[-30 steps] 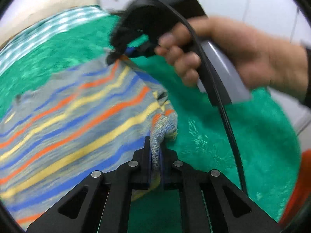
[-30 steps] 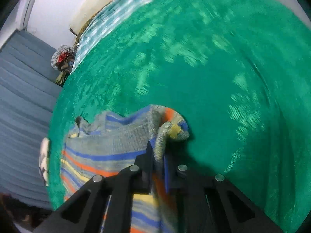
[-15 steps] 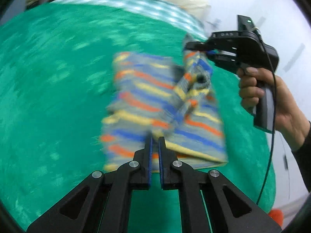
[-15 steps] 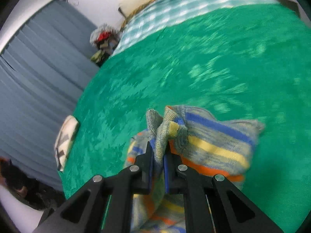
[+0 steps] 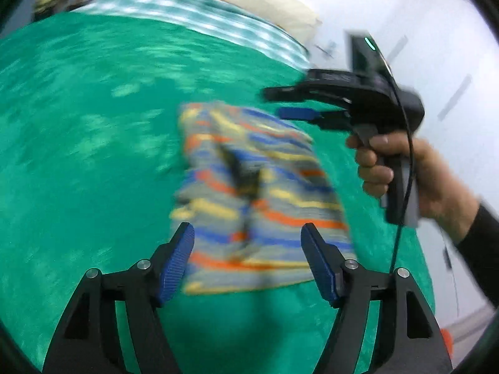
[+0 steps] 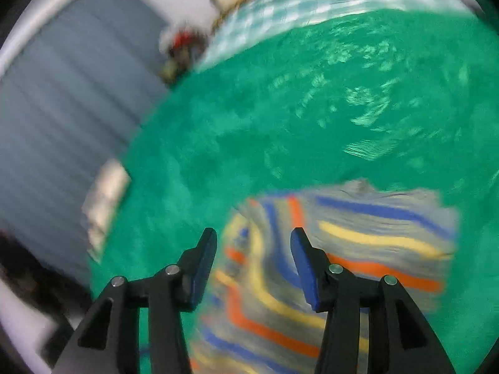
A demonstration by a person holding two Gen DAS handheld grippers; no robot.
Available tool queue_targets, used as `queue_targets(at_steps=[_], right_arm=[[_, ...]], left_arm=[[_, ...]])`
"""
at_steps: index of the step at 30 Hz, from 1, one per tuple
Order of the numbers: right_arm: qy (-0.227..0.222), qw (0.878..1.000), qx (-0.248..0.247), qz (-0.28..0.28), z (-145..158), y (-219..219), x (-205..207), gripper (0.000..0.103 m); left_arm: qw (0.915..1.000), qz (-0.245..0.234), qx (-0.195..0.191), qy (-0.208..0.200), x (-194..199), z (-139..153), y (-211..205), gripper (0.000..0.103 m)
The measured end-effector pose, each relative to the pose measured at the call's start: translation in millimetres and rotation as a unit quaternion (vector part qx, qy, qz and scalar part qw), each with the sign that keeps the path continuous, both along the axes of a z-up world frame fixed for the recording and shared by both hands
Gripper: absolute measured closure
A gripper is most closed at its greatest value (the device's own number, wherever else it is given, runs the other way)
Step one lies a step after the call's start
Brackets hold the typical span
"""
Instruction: Fold small clothes
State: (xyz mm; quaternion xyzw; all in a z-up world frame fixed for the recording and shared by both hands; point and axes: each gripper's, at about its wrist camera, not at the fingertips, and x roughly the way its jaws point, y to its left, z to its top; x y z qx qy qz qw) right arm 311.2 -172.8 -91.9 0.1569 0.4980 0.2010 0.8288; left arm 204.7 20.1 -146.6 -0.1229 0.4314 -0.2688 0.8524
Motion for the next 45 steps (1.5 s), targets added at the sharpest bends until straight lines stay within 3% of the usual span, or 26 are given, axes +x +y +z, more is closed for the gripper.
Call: queue_targets(at_steps=[1, 3, 4, 5, 7, 9, 10, 11, 13, 16, 18, 21, 22, 24, 26, 28, 30, 32, 34, 36, 37, 38, 39, 42, 43, 45], right_arm=[[0.017, 0.999, -0.038, 0.023, 1.7, 7.3, -0.6, 0.053], [0.033, 0.994, -0.084, 0.053, 3.6, 24.1, -1.8, 0.053], [0.038, 0.992, -0.104, 0.064, 3.3, 31.9, -2.1, 0.053], [0.042, 0.990, -0.117, 0.067, 1.3, 40.8, -0.6, 0.053], [0.060, 0.988, -0.130, 0.056, -12.0, 58.9, 8.7, 0.055], [0.085, 0.986, -0.139, 0.035, -33.8, 65.1, 19.4, 0.072], [0.094, 0.983, -0.153, 0.031, -41.9, 67.8, 23.4, 0.096], [0.099, 0.979, -0.176, 0.028, -48.4, 69.7, 25.2, 0.099], [0.082, 0.982, -0.169, 0.018, -41.2, 68.0, 22.7, 0.099], [0.029, 0.993, -0.112, 0.007, -5.0, 58.7, 11.3, 0.099], [0.001, 0.996, -0.086, 0.012, 10.6, 57.6, 10.4, 0.099], [0.022, 0.999, -0.040, 0.029, -9.5, 65.5, 21.8, 0.091], [0.042, 0.998, -0.043, 0.028, -23.5, 69.5, 24.6, 0.077], [0.032, 0.998, -0.053, 0.009, -30.3, 59.4, 14.7, 0.073], [-0.012, 0.999, -0.025, -0.015, -11.8, 32.1, -7.5, 0.073], [-0.049, 0.998, -0.026, -0.038, 11.6, -1.0, -36.3, 0.073], [-0.079, 0.994, -0.057, -0.042, 31.7, -23.0, -70.9, 0.073], [-0.086, 0.995, -0.055, -0.008, 40.6, -32.7, -108.7, 0.073], [-0.080, 0.995, -0.049, 0.035, 34.2, -27.8, -135.5, 0.073], [-0.055, 0.994, -0.058, 0.071, 0.2, -18.1, -161.0, 0.074], [-0.016, 0.994, -0.078, 0.078, -31.7, -16.3, -169.0, 0.074], [0.021, 0.991, -0.099, 0.083, -57.9, -13.4, -174.8, 0.077], [0.020, 0.991, -0.105, 0.084, -67.6, -13.3, -179.5, 0.077], [-0.018, 0.995, -0.074, 0.066, -31.2, -24.8, -170.1, 0.079], [-0.037, 0.995, -0.072, 0.058, -18.4, -29.2, -163.1, 0.078], [-0.066, 0.994, -0.086, 0.033, 3.2, -36.8, -134.7, 0.078]], left_arm=[[0.9998, -0.009, 0.016, 0.001, 14.3, -6.0, -12.5, 0.032], [0.9988, -0.017, 0.042, 0.018, 21.7, -16.5, -34.1, 0.046], [0.9976, -0.022, 0.054, 0.037, 25.1, -23.3, -42.6, 0.066], [0.9964, -0.022, 0.064, 0.051, 25.1, -27.0, -46.8, 0.079], [0.9953, -0.015, 0.075, 0.058, 24.6, -30.8, -49.4, 0.082], [0.9948, -0.010, 0.080, 0.063, 25.0, -32.2, -49.3, 0.098], [0.9945, -0.012, 0.080, 0.065, 25.6, -32.3, -49.5, 0.100], [0.9946, -0.010, 0.081, 0.064, 24.6, -30.8, -48.6, 0.101], [0.9956, -0.005, 0.074, 0.057, 21.8, -21.5, -42.0, 0.101], [0.9971, 0.011, 0.061, 0.045, 10.9, -3.1, -21.4, 0.101], [0.9957, 0.026, 0.072, 0.052, 11.4, -5.0, -12.8, 0.100], [0.9876, 0.032, 0.105, 0.112, 14.5, -34.0, -11.6, 0.080], [0.9882, 0.028, 0.091, 0.121, 12.4, -34.7, -6.7, 0.080], [0.9902, 0.040, 0.078, 0.109, 4.0, -16.4, 5.7, 0.071], [0.9929, 0.053, 0.080, 0.071, -4.3, 5.2, 14.3, 0.054], [0.9958, 0.048, 0.072, 0.028, -14.4, 29.0, 14.3, 0.054], [0.9979, 0.025, 0.059, -0.006, -18.9, 42.7, 4.9, 0.060], [0.9981, -0.007, 0.054, -0.030, -16.4, 42.6, -14.7, 0.078], [0.9967, -0.031, 0.075, -0.012, -2.1, 20.2, -37.0, 0.095], [0.9925, -0.034, 0.109, 0.043, 11.9, -17.3, -48.2, 0.098], [0.9889, -0.036, 0.127, 0.069, 16.4, -33.8, -52.0, 0.101], [0.9888, -0.041, 0.124, 0.073, 16.7, -36.7, -50.9, 0.100], [0.9895, -0.046, 0.121, 0.065, 13.6, -24.6, -48.9, 0.100], [0.9940, -0.049, 0.094, 0.026, 8.7, 16.7, -40.4, 0.091], [0.9953, -0.050, 0.083, 0.007, 10.7, 32.5, -42.3, 0.083], [0.9956, -0.050, 0.076, -0.019, 27.1, 49.7, -53.5, 0.078]])
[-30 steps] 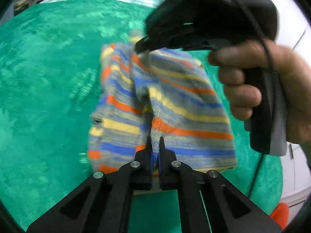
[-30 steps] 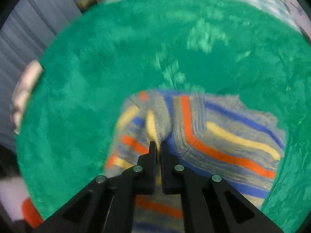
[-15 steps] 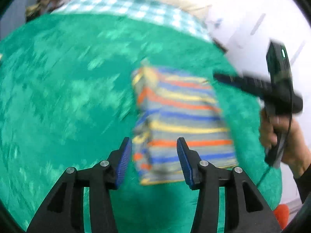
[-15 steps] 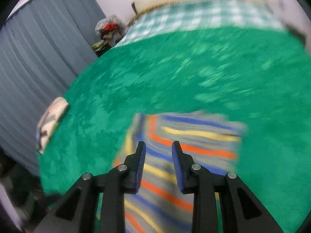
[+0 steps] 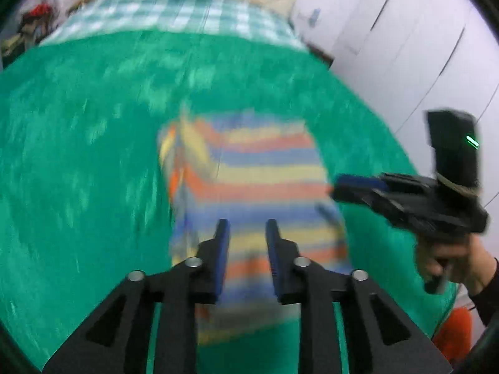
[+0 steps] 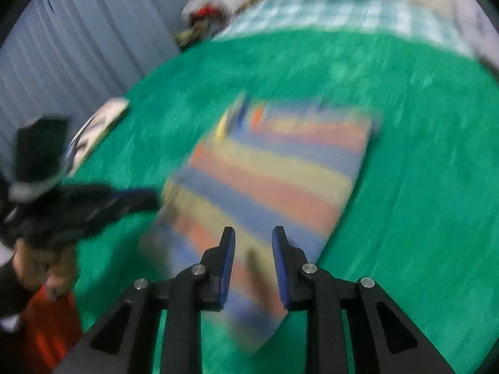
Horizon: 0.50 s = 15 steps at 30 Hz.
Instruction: Fold small clothes
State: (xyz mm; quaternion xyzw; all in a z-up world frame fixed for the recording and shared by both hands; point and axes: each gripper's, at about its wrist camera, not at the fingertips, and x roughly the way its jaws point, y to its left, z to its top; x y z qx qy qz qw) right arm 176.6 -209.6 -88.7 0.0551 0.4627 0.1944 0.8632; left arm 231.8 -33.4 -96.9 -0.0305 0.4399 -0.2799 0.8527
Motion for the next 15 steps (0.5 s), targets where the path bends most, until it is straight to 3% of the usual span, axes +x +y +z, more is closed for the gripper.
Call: queue_targets(at_steps=[3, 5, 6, 7, 10, 12, 13, 15], right_arm=[[0.007, 0.998, 0.002, -0.056, -1.8, -16.0, 64.0, 0.078], [0.062, 0.994, 0.015, -0.089, -35.2, -24.3, 108.0, 0.078], [0.106, 0.989, 0.018, -0.097, -59.8, -22.9, 124.0, 0.078], [0.116, 0.988, 0.010, -0.105, -70.3, -22.9, 127.3, 0.078], [0.074, 0.992, -0.028, -0.101, -49.1, -12.2, 118.1, 0.078], [0.034, 0.995, -0.026, -0.095, -21.5, -7.8, 93.0, 0.078], [0.015, 0.996, -0.031, -0.087, -8.6, -5.3, 74.0, 0.078], [0.004, 0.998, -0.023, -0.067, 1.6, 1.3, 35.4, 0.078]], left_arm=[[0.9993, 0.010, 0.035, 0.003, 48.6, -21.8, -17.9, 0.078], [0.9938, 0.027, 0.097, 0.046, 80.9, -59.6, -29.9, 0.092], [0.9908, 0.030, 0.114, 0.067, 89.2, -77.6, -30.2, 0.092], [0.9923, 0.029, 0.099, 0.068, 89.8, -83.0, -23.9, 0.092], [0.9961, 0.034, 0.064, 0.050, 71.1, -55.4, -6.7, 0.091], [0.9986, 0.034, 0.027, 0.031, 44.7, -37.0, 10.5, 0.084], [0.9988, 0.032, 0.020, 0.031, 37.3, -36.1, 15.5, 0.078], [0.9979, 0.032, 0.032, 0.046, 18.3, -53.2, 21.3, 0.078]])
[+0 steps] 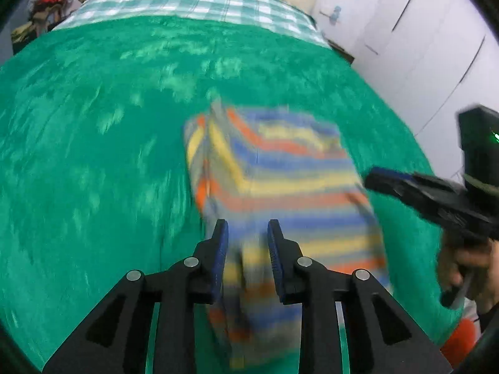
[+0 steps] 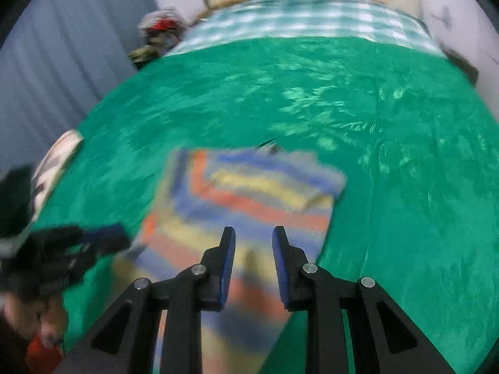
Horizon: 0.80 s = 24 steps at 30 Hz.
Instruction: Fold small clothes
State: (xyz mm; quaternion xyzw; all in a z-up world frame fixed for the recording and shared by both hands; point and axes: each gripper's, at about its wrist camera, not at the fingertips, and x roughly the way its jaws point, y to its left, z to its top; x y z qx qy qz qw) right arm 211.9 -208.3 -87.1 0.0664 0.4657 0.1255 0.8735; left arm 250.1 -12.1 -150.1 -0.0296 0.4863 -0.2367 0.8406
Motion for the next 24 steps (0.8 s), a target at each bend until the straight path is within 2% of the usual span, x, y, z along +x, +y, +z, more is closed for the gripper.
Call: queue_targets(at_steps=[2, 3, 4, 5, 6, 7, 8, 10, 12, 15, 17, 18, 19, 20, 21, 22, 24], right_arm=[[0.023, 0.999, 0.030, 0.019, -11.7, 14.3, -30.1, 0.077], [0.048, 0.998, 0.031, 0.024, -28.2, 17.8, -44.3, 0.076], [0.076, 0.996, 0.018, 0.031, -48.0, 24.0, -59.1, 0.076], [0.090, 0.995, 0.008, 0.037, -60.0, 28.9, -69.6, 0.076], [0.070, 0.997, 0.001, 0.033, -55.3, 29.8, -81.3, 0.076], [0.058, 0.998, 0.002, 0.029, -46.5, 28.8, -84.9, 0.063], [0.042, 0.999, 0.017, 0.023, -33.2, 23.8, -85.7, 0.038], [0.001, 0.999, 0.048, -0.007, -13.4, 8.7, -82.0, 0.018], [-0.015, 0.996, 0.070, -0.044, -5.2, -9.6, -63.2, 0.018], [0.015, 0.989, 0.109, -0.099, -23.0, -37.1, -23.4, 0.026], [0.046, 0.983, 0.139, -0.109, -46.6, -40.8, -0.2, 0.034], [0.067, 0.979, 0.164, -0.103, -60.4, -37.9, 10.3, 0.040], [0.084, 0.975, 0.184, -0.092, -71.8, -31.5, 17.5, 0.054], [0.083, 0.978, 0.171, -0.086, -74.8, -21.0, 17.7, 0.071], [0.075, 0.984, 0.138, -0.081, -70.2, -10.7, 20.5, 0.076], [0.057, 0.989, 0.113, -0.075, -57.3, -1.9, 19.4, 0.079], [0.018, 0.994, 0.085, -0.062, -29.2, 8.1, 12.7, 0.080]], left_arm=[[0.9984, -0.005, 0.047, 0.032, -11.9, -26.8, -5.8, 0.076], [0.9978, -0.006, 0.060, 0.030, -16.1, -40.6, -4.6, 0.076], [0.9982, -0.009, 0.059, 0.010, -19.5, -40.2, -3.0, 0.076], [0.9977, -0.012, 0.066, 0.011, -22.0, -32.2, -1.8, 0.071], [0.9978, -0.005, 0.065, 0.014, -21.7, -26.1, 1.8, 0.063], [0.9989, 0.007, 0.046, 0.007, -22.1, -12.5, 8.9, 0.040], [0.9996, 0.014, 0.022, -0.009, -22.3, -0.5, 16.1, 0.019], [0.9985, 0.034, -0.007, -0.042, -11.1, 17.1, 24.4, 0.006], [0.9990, 0.036, -0.007, -0.026, 16.8, 12.0, 19.4, 0.006], [0.9987, 0.038, 0.001, 0.035, 52.9, -11.3, 2.6, 0.010], [0.9967, 0.041, 0.003, 0.071, 64.2, -28.2, -9.5, 0.028], [0.9965, 0.042, 0.001, 0.072, 66.4, -31.5, -15.0, 0.041], [0.9973, 0.029, -0.004, 0.067, 64.8, -28.6, -21.8, 0.084], [0.9975, 0.021, 0.004, 0.068, 63.3, -23.9, -26.8, 0.090], [0.9981, 0.025, 0.016, 0.054, 59.3, -14.2, -29.4, 0.091], [0.9992, 0.019, 0.009, 0.033, 52.4, 1.1, -27.9, 0.091], [0.9999, 0.009, 0.006, 0.000, 39.6, 25.1, -24.7, 0.091]])
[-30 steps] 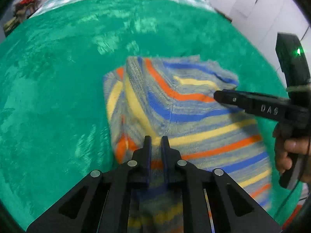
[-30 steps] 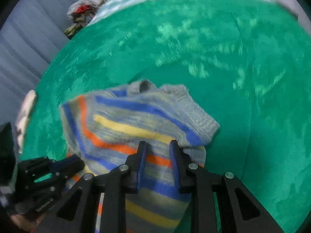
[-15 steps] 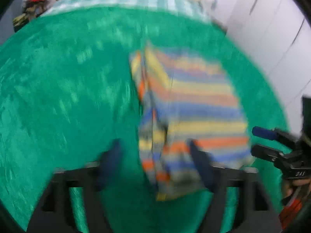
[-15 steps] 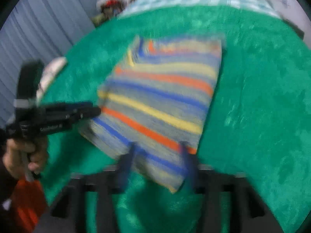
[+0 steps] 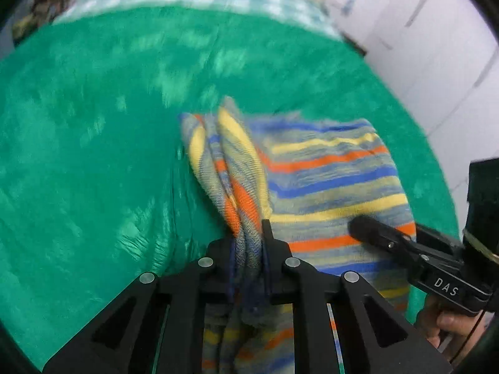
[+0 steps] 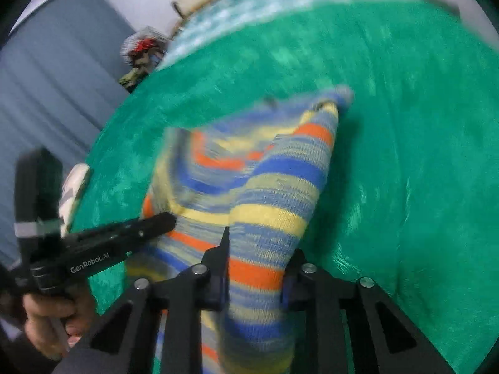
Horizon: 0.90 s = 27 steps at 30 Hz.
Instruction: Fold small clothes
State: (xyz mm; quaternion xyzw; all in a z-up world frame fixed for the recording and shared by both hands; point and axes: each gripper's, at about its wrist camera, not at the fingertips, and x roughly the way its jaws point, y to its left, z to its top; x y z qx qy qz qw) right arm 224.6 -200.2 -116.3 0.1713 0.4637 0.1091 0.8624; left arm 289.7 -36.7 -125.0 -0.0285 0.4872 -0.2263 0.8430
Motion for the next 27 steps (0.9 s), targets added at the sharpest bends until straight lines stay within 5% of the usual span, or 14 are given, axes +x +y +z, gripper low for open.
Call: queue_targets(at_steps=[6, 7, 8, 9, 10, 12, 16, 18, 23, 27], right_arm=[[-0.071, 0.997, 0.000, 0.014, 60.9, 10.4, -11.3, 0.080], [-0.067, 0.998, 0.009, 0.011, 59.0, 12.0, -3.9, 0.078], [-0.049, 0.999, 0.013, 0.007, 50.6, 13.8, 6.3, 0.070], [-0.026, 1.000, 0.007, -0.001, 41.4, 11.3, 11.7, 0.060], [-0.010, 1.000, -0.015, -0.012, 37.8, 4.9, 5.5, 0.035], [0.007, 0.997, -0.070, -0.031, 25.7, 0.3, -6.8, 0.029], [0.015, 0.992, -0.116, -0.038, 30.8, 3.1, -58.1, 0.007], [0.005, 0.990, -0.132, -0.041, 40.8, 8.4, -90.2, 0.004], [-0.015, 0.987, -0.148, -0.054, 77.9, 30.1, -158.5, 0.001], [-0.023, 0.984, -0.165, -0.058, 106.6, 46.2, -209.1, 0.001]], left_arm=[[0.9983, -0.010, -0.016, -0.054, -21.4, 54.3, 18.8, 0.088], [0.9988, -0.005, -0.006, -0.049, -12.6, 45.8, 14.9, 0.075], [0.9989, 0.003, 0.014, -0.044, -4.7, 35.4, 13.4, 0.051], [0.9977, 0.020, 0.050, -0.042, -2.5, 23.9, 16.3, 0.040], [0.9938, 0.043, 0.092, -0.047, -4.4, 16.7, 21.7, 0.036], [0.9880, 0.056, 0.129, -0.064, -22.5, 11.3, 35.3, 0.034], [0.9697, 0.079, 0.182, -0.143, -93.6, 27.2, 50.1, 0.000], [0.9623, 0.080, 0.192, -0.176, -122.4, 43.4, 52.9, 0.001], [0.9532, 0.115, 0.224, -0.168, -166.2, 76.3, 52.9, 0.001], [0.9612, 0.115, 0.217, -0.125, -196.8, 91.7, 59.9, 0.001]])
